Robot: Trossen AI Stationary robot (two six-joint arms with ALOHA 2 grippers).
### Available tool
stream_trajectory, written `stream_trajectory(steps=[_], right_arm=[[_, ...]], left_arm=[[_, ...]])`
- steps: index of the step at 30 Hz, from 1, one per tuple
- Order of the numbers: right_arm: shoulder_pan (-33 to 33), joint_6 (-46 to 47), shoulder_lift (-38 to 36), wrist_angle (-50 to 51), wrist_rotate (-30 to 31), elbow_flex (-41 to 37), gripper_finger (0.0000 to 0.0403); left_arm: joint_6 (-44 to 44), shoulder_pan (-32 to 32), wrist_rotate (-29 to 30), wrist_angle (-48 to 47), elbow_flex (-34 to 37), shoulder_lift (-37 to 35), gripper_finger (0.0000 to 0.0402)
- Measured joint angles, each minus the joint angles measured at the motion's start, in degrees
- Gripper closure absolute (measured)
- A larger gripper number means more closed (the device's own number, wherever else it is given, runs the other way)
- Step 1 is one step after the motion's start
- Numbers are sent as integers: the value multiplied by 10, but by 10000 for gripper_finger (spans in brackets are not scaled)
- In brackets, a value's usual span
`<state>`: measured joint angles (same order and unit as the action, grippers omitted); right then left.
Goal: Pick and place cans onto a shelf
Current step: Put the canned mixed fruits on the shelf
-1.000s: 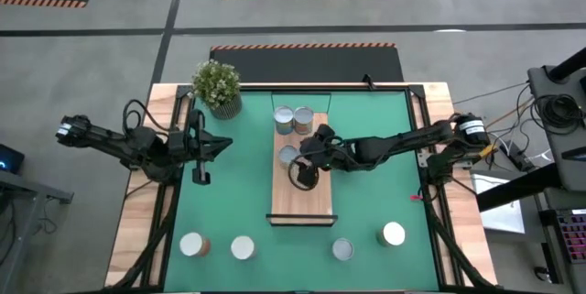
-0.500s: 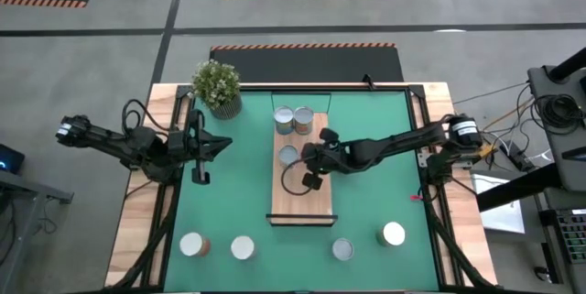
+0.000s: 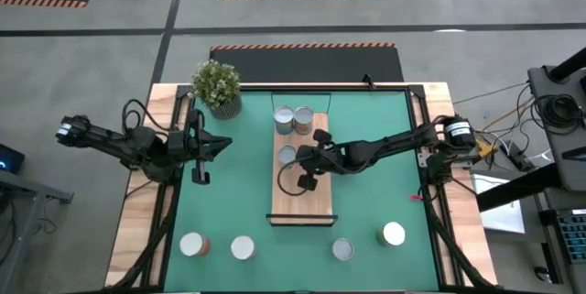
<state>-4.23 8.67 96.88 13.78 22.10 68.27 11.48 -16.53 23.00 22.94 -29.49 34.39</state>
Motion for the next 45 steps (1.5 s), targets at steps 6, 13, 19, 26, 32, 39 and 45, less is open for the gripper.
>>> stream_trajectory(steps=[6, 13, 19, 26, 32, 39, 45], right_arm=[[-1, -36, 0, -33, -42, 0, 390], [-1, -67, -29, 12, -43, -1, 390], [12, -85, -69, 48, -41, -1, 390], [43, -126, -72, 27, -48, -2, 390], [66, -143, -63, -26, -103, -13, 390], [68, -148, -59, -34, -108, -15, 390], [68, -148, -59, -66, -107, -25, 390]], left_arm=[[0, 0, 0, -2, 0, 0, 402], [-40, 1, 46, -81, -2, 0, 402], [-136, 26, 49, -327, -93, 54, 402], [-149, 32, 22, -466, -145, 177, 402], [-116, 52, -43, -464, -165, 263, 402], [-68, 101, -121, -444, -164, 343, 402], [-57, 149, -164, -411, -175, 397, 402]])
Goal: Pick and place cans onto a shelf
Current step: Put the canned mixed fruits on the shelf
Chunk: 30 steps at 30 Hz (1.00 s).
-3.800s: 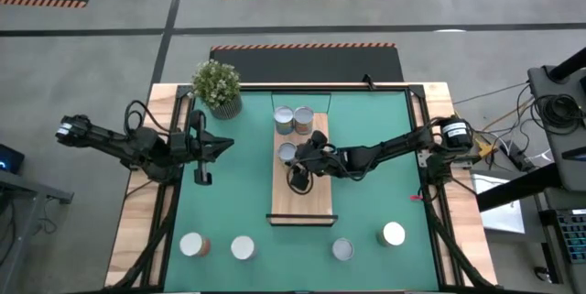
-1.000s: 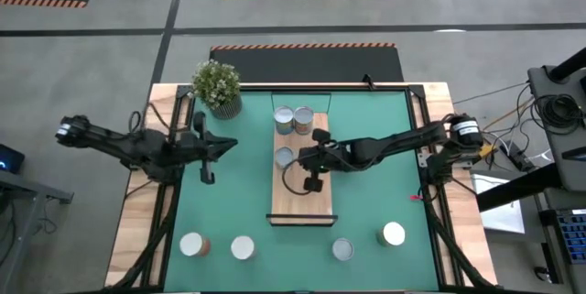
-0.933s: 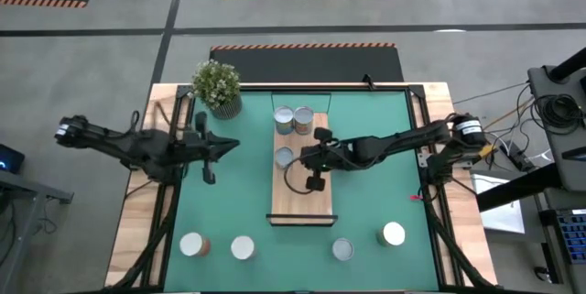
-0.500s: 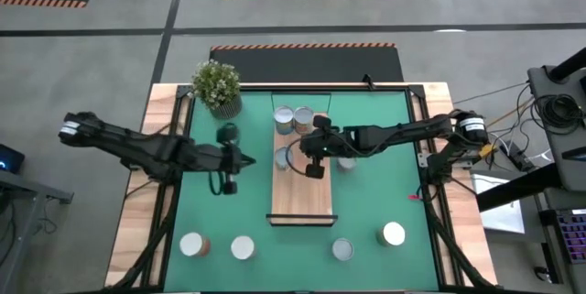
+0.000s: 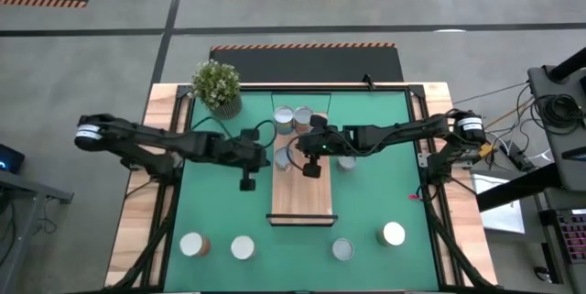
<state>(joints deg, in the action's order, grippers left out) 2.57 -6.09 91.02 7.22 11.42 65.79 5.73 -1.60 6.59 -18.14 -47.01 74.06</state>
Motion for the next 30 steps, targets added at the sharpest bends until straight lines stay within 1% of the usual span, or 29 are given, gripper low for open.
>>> stream_trajectory(steps=[2, 9, 13, 18, 22, 26, 30], right_arm=[[0, 0, 0, -12, 1, -5, 390], [1, 12, 0, -68, 1, -42, 390], [1, 26, 0, -70, 0, -54, 390], [1, 32, 0, -88, -27, -59, 390], [-1, 44, 0, -99, -31, -59, 390], [-5, 58, 0, -94, -65, -59, 390], [-14, 69, 0, -91, -74, -59, 390]], left_arm=[[0, 10, -17, 0, -7, 13, 402], [2, 25, -17, 1, -13, 45, 402], [2, 31, -17, 1, -13, 49, 402], [2, 42, -17, 15, -13, 47, 402], [-3, 46, -17, 16, -13, 47, 402], [-9, 48, 7, 12, -13, 46, 402], [-9, 48, 36, 18, -13, 46, 402]])
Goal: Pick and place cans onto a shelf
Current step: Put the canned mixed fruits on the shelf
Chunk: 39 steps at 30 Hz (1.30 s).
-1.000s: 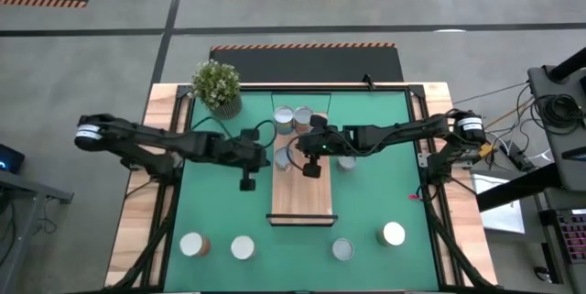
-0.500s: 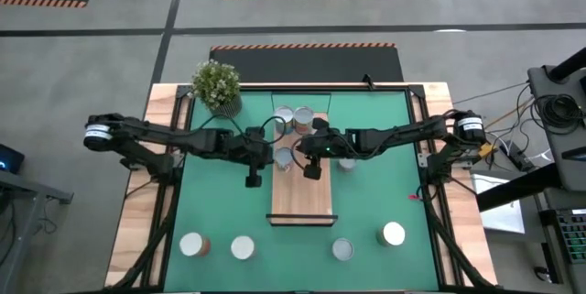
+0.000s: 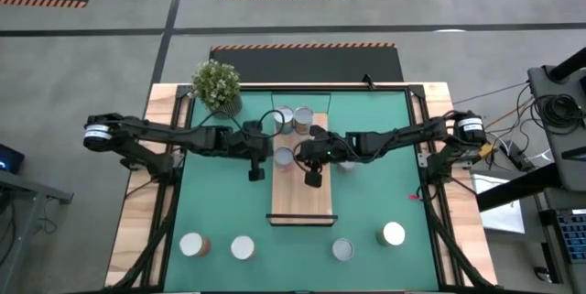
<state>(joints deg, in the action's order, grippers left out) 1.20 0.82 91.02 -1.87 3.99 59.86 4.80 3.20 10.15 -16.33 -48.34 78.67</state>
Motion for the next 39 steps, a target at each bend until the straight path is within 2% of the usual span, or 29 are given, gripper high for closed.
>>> stream_trajectory(steps=[4, 7, 11, 13, 15, 18, 24, 27, 34, 39], right_arm=[[-12, -20, 0, 2, 0, 0, 390], [-16, -22, -2, 8, 1, 0, 390], [-13, -22, -6, 24, 14, 0, 390], [-12, -29, -6, 25, 49, 0, 390], [-8, -36, -2, 19, 79, 0, 390], [5, -45, 12, -9, 84, 1, 390], [18, -54, 41, -22, 65, 8, 390], [15, -54, 41, -18, 63, 8, 390], [10, -54, 40, -8, 20, 8, 390], [9, -51, 40, -8, 20, 8, 390]], left_arm=[[-11, 1, 63, 4, 0, 0, 402], [-11, 1, 73, 0, 0, -1, 402], [-11, 1, 60, -38, 0, -12, 402], [-12, 1, 27, -58, 0, -20, 402], [-12, 1, -31, -63, 0, -24, 402], [-5, 0, -78, -40, 2, -19, 402], [5, 5, -60, -10, 2, 2, 402], [3, 6, -35, -13, 2, 5, 402], [-8, 7, -23, -20, 2, 2, 402], [-12, 8, -16, -19, 2, 2, 402]])
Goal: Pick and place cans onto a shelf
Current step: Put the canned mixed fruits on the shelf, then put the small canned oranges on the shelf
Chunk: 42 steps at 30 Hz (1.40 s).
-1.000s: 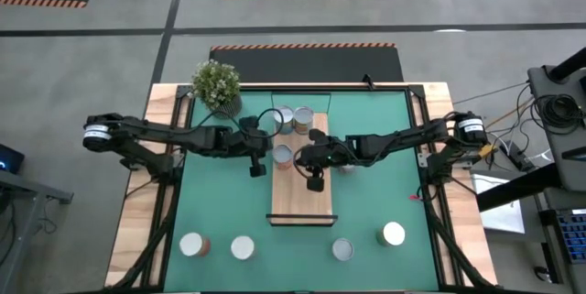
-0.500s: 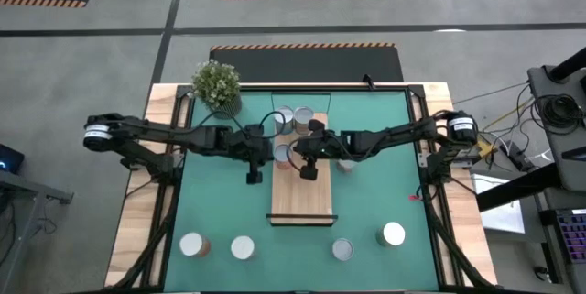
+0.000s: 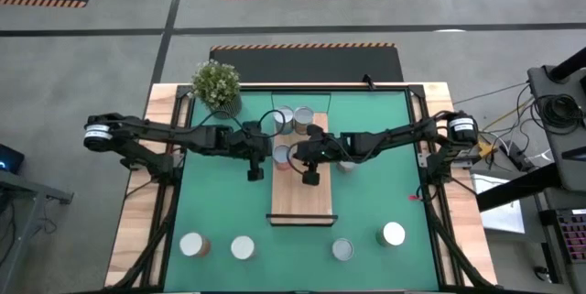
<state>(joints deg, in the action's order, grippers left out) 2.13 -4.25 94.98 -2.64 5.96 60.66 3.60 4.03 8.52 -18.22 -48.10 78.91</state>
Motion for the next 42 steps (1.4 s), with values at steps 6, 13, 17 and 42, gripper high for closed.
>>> stream_trajectory(steps=[6, 13, 17, 42], right_arm=[[-1, 0, 0, 16, 1, 0, 390], [-1, 1, 0, 19, 31, 0, 390], [-1, 2, -1, 25, 31, 0, 390], [-91, 142, -197, 231, 31, 0, 390]], left_arm=[[-9, 0, 29, 7, 0, 0, 402], [-11, 0, 29, -5, 0, 0, 402], [-14, 0, 29, -35, 0, -3, 402], [-26, -101, -76, -36, 0, -192, 402]])
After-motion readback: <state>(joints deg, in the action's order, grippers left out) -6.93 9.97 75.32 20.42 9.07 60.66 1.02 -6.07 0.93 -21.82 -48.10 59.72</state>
